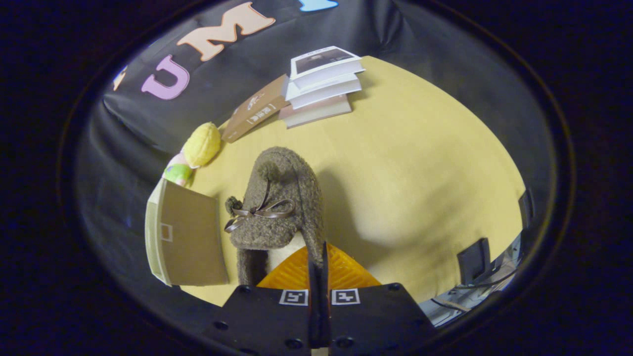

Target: Open the storage box then place both shoes into the box .Put the left shoe in first, then the right shoe, with the right side of both shoes facing outward in a uniform manner.

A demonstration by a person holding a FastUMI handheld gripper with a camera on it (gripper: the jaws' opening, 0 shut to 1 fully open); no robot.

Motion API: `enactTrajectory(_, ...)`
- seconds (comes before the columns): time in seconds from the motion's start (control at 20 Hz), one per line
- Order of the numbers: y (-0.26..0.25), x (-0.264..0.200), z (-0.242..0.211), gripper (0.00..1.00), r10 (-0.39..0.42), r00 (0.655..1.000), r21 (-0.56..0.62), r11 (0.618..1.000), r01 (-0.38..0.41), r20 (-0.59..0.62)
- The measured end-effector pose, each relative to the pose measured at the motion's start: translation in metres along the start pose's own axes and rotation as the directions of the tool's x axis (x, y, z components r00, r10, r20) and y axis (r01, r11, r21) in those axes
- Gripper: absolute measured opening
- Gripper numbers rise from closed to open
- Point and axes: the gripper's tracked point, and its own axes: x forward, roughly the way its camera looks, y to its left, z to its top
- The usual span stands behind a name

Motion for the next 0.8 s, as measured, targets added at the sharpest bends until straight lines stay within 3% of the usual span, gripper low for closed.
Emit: enactTrajectory(0.8, 0.189, -0.036, -0.009, 0.04, 0.138, 0.99, -0.098, 0.986, -0.135, 0.026)
